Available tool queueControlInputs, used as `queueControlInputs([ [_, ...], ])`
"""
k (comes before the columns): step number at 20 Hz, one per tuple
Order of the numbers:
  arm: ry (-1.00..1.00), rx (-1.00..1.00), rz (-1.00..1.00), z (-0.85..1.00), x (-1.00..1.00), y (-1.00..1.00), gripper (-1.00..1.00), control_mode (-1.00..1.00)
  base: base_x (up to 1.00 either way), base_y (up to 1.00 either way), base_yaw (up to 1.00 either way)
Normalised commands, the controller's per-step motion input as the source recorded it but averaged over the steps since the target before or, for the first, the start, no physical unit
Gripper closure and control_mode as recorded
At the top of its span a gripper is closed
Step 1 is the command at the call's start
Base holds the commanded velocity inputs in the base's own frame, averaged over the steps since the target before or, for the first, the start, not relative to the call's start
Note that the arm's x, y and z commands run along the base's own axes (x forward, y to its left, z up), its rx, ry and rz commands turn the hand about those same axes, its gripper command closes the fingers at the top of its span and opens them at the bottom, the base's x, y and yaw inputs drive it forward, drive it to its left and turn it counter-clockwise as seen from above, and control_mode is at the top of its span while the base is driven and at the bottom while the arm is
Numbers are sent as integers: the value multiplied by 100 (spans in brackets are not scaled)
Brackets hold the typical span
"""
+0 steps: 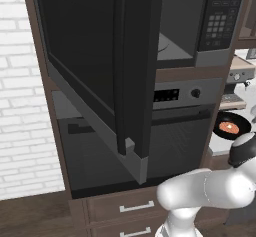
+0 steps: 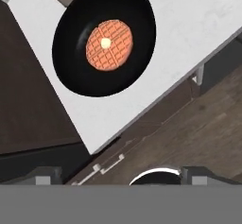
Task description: Open the microwave, place the bowl with waffle inside the microwave, then close the microwave door and turn it on.
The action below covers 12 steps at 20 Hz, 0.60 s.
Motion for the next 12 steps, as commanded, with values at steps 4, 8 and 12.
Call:
queueControlInputs([
  [4, -4, 0, -5, -34, 27, -7, -100, -100, 0, 0, 0],
  [8, -14, 9, -32, -47, 42, -35, -100, -100, 0, 0, 0],
  [12, -5, 4, -35, -46, 58, -21, -100, -100, 0, 0, 0],
])
